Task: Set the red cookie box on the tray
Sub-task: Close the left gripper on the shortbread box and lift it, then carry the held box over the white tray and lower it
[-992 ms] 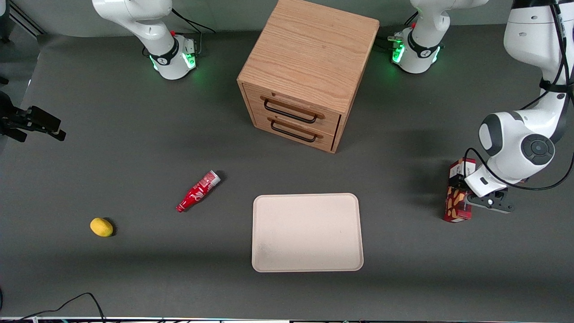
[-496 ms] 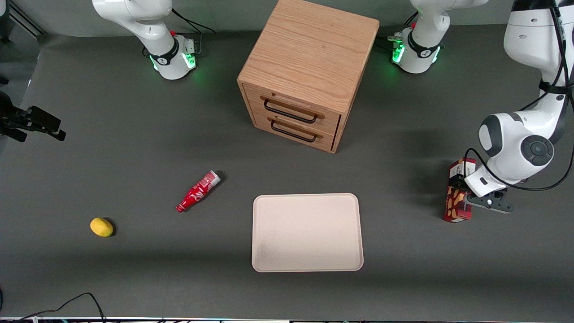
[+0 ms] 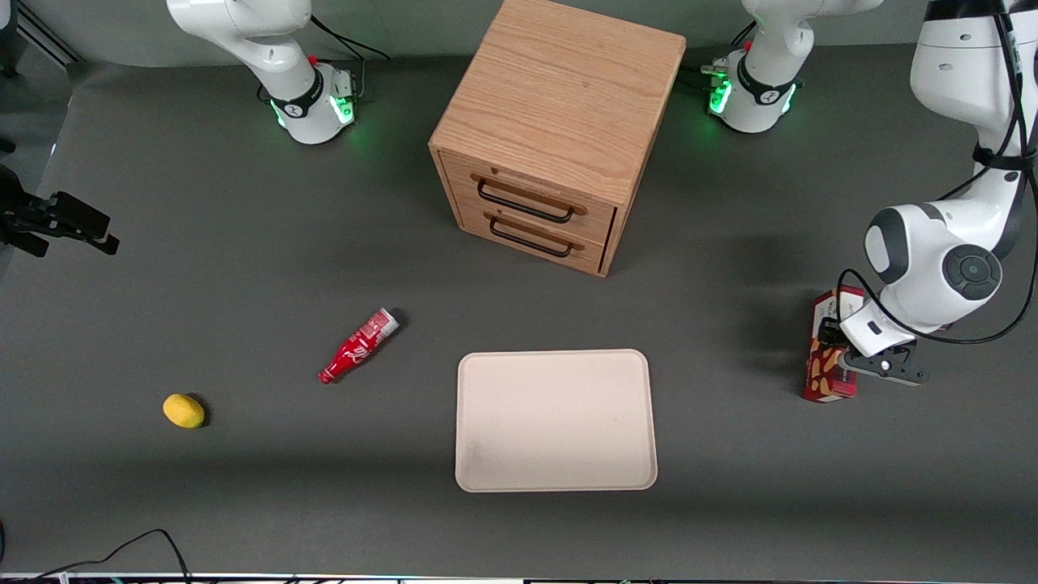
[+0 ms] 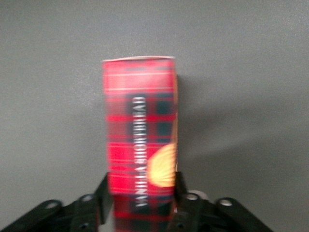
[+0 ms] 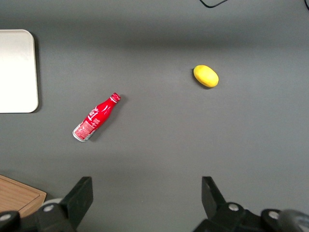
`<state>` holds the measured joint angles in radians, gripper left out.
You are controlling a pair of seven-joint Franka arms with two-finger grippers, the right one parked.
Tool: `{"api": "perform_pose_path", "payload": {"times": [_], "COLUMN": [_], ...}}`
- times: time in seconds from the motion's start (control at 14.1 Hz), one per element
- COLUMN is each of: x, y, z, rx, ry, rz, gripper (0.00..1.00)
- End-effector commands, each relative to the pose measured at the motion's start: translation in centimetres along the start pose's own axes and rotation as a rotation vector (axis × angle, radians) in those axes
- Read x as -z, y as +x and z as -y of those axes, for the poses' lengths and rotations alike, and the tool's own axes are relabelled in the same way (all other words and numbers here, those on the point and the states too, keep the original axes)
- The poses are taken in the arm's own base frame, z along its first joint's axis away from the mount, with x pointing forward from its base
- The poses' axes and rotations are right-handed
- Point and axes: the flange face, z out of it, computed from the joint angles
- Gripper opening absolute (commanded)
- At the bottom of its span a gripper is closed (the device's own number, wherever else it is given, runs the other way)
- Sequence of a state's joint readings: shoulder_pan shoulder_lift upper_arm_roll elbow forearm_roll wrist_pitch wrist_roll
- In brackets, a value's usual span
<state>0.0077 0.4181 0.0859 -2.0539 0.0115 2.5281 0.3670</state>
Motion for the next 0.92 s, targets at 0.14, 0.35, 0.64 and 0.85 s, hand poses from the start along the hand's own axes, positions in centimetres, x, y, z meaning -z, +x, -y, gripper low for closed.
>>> {"api": "perform_pose_path", "payload": {"times": [0.14, 0.35, 0.64, 0.85], "x": [0.2, 0.7, 5.8, 13.0], "y": [-0.2, 0.0, 0.8, 2.2], "z": [0.1, 0.0, -0.3, -0.4], "rx": [-0.007, -0.008, -0.007, 0.025], "ry": [-0.004, -0.003, -0.017, -0.049], "rz": [-0.017, -0.020, -0.004, 0.061], "gripper": [0.04, 0.05, 0.06, 0.06]}}
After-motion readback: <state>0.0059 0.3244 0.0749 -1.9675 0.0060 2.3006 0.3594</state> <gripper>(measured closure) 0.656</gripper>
